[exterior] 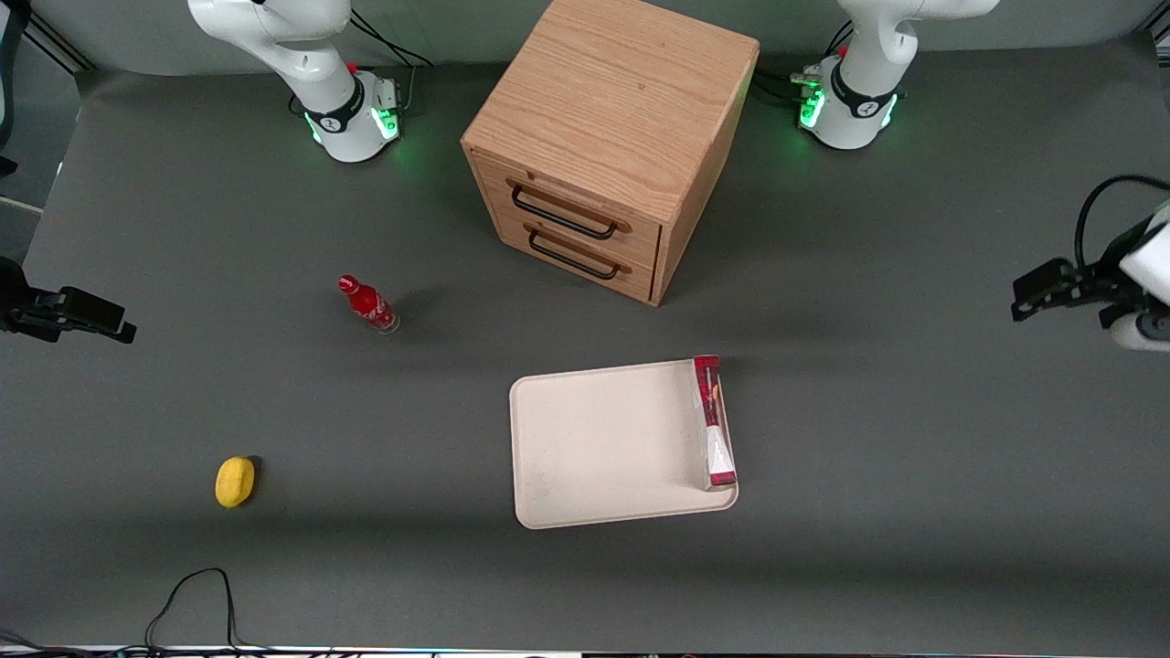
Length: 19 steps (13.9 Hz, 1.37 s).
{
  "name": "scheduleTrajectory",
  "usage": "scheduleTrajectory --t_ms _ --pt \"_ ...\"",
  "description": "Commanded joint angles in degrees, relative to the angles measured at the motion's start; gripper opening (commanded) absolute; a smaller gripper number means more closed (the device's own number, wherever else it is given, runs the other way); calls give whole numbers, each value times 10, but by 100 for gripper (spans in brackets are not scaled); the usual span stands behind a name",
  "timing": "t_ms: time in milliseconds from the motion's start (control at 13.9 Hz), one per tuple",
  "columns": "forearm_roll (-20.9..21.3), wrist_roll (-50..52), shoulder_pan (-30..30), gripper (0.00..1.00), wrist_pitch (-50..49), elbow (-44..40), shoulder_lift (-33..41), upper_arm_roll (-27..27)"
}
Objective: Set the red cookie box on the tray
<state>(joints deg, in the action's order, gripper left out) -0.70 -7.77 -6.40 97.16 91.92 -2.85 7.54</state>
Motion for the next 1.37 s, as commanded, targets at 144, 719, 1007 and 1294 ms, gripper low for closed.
scheduleTrajectory --t_ms 144,719,1007,1294 --pt "2 -22 23 100 2 85 83 -4" --pt "5 -45 25 100 -19 82 87 17" --pt "8 -41 24 100 -29 80 98 15" --pt "27 -37 24 100 -28 80 97 11"
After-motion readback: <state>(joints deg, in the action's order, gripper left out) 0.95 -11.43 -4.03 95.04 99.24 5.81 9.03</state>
